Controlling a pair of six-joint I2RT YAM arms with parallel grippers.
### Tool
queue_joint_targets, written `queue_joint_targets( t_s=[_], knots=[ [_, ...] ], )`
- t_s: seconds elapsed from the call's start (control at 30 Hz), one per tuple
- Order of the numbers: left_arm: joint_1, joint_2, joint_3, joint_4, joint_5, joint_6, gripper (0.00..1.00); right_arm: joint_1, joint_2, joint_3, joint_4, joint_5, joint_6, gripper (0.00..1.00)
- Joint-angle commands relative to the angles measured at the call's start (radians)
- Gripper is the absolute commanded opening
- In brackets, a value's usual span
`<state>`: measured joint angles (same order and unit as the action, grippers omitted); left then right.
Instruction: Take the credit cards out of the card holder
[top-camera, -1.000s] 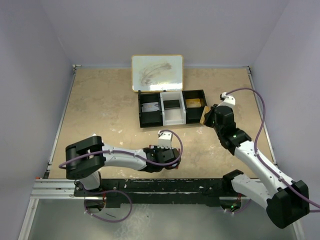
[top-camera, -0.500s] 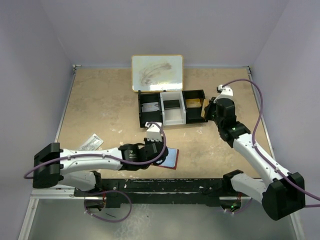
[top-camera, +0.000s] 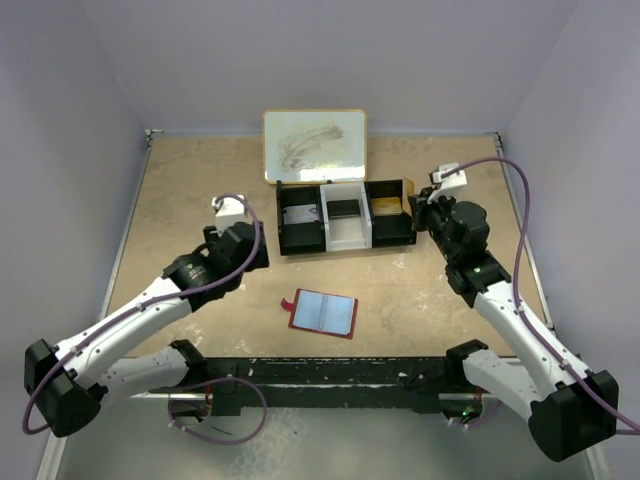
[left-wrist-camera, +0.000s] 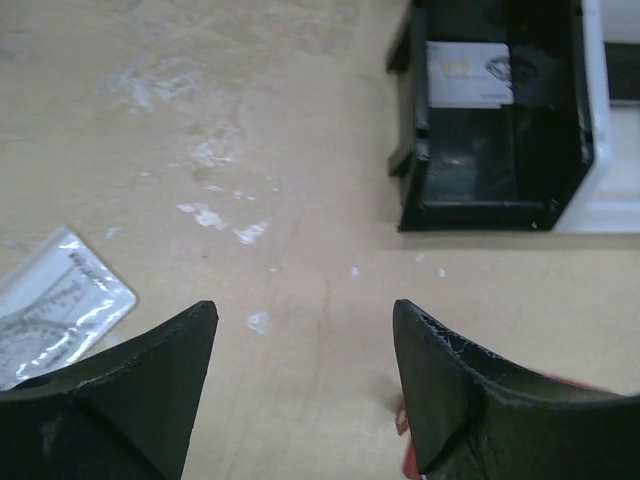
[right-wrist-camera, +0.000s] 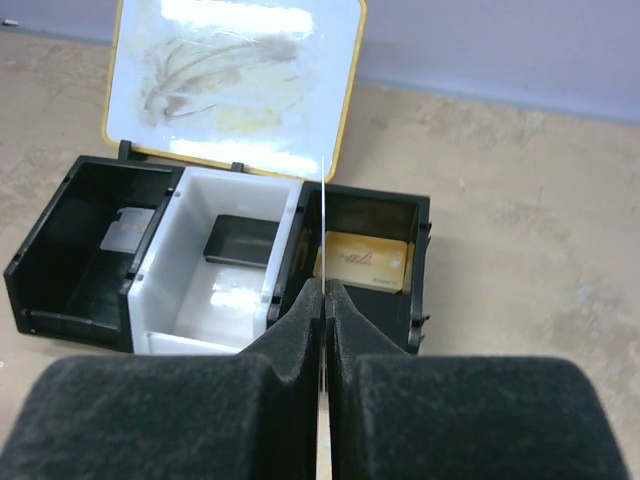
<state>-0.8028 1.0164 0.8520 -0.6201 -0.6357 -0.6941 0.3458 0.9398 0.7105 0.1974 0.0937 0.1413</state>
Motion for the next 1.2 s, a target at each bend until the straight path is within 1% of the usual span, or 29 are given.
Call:
queue_joint_targets(
  t_s=[0.0, 0.07, 0.2, 0.3, 0.37, 0.43, 0.5, 0.6, 0.7, 0.77, 1.0, 1.17],
  knots=[
    [0.131, -0.039, -0.008, -0.024, 0.004, 0.122, 0.70, -0.004, -0.006, -0.019, 0.119, -0.114, -0.265, 0.00],
    [0.155, -0.029, -0.001, -0.044, -0.007, 0.111, 0.71, -0.003, 0.005, -0.010, 0.099, -0.191, -0.378, 0.00],
    [0.156, -0.027, 0.000, -0.064, -0.083, 0.101, 0.73, -0.002, 0.014, 0.011, 0.096, -0.196, -0.484, 0.00],
    [0.155, -0.034, -0.004, -0.065, -0.110, 0.093, 0.74, -0.002, 0.026, 0.018, 0.110, -0.203, -0.600, 0.00],
    [0.156, -0.032, -0.003, -0.077, -0.147, 0.083, 0.74, -0.002, 0.061, 0.033, 0.103, -0.188, -0.660, 0.00],
    [0.156, -0.032, 0.005, -0.095, -0.182, 0.070, 0.74, -0.002, 0.100, 0.044, 0.095, -0.158, -0.702, 0.00],
    [0.156, -0.036, 0.007, -0.104, -0.205, 0.063, 0.74, -0.002, 0.141, 0.057, 0.082, -0.177, -0.730, 0.00],
    [0.155, -0.047, 0.006, -0.105, -0.212, 0.059, 0.74, -0.004, 0.206, 0.079, 0.062, -0.160, -0.782, 0.00],
    [0.156, -0.052, 0.003, -0.100, -0.208, 0.062, 0.74, -0.004, 0.285, 0.129, -0.023, -0.222, -0.825, 0.00],
    [0.155, -0.047, 0.004, -0.101, -0.208, 0.065, 0.74, -0.004, 0.331, 0.146, -0.044, -0.237, -0.855, 0.00],
    [0.155, -0.039, 0.005, -0.097, -0.194, 0.073, 0.74, -0.007, 0.436, 0.116, 0.067, -0.108, -0.903, 0.00],
    [0.155, -0.038, 0.005, -0.093, -0.184, 0.078, 0.74, -0.012, 0.495, 0.101, 0.154, -0.122, -0.973, 0.00]
  ],
)
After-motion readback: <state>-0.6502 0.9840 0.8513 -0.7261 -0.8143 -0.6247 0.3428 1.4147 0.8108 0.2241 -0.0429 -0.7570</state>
